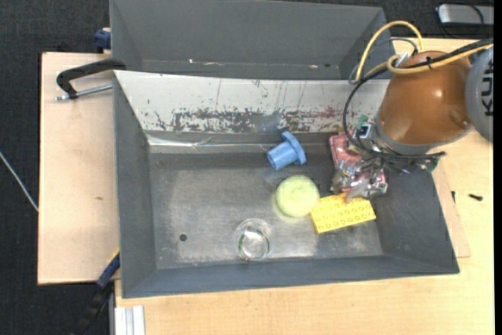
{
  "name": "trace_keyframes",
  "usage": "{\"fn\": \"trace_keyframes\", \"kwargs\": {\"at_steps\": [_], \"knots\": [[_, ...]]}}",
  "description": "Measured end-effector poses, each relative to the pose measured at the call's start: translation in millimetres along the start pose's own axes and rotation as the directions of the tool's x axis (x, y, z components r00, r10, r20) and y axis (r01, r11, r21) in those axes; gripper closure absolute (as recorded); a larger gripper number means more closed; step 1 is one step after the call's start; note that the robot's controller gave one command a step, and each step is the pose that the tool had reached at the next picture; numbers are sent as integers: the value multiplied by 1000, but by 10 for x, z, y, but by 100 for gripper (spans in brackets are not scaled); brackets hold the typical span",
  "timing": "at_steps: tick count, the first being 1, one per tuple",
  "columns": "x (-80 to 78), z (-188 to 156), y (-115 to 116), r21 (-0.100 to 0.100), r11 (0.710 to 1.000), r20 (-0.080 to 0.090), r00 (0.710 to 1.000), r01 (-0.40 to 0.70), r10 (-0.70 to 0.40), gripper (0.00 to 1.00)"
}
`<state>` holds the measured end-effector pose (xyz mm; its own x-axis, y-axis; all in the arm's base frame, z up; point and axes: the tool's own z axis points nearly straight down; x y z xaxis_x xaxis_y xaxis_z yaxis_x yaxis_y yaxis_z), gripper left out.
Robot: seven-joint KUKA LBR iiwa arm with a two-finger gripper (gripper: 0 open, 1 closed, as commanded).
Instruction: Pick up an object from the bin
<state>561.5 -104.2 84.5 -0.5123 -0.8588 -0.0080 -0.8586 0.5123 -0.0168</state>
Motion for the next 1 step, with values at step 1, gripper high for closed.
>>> {"fn": "trace_keyframes", "kwargs": {"at_steps": [1], "knots": [[38, -7, 70, 18, 1000, 11, 1000, 6, -6, 100]]}}
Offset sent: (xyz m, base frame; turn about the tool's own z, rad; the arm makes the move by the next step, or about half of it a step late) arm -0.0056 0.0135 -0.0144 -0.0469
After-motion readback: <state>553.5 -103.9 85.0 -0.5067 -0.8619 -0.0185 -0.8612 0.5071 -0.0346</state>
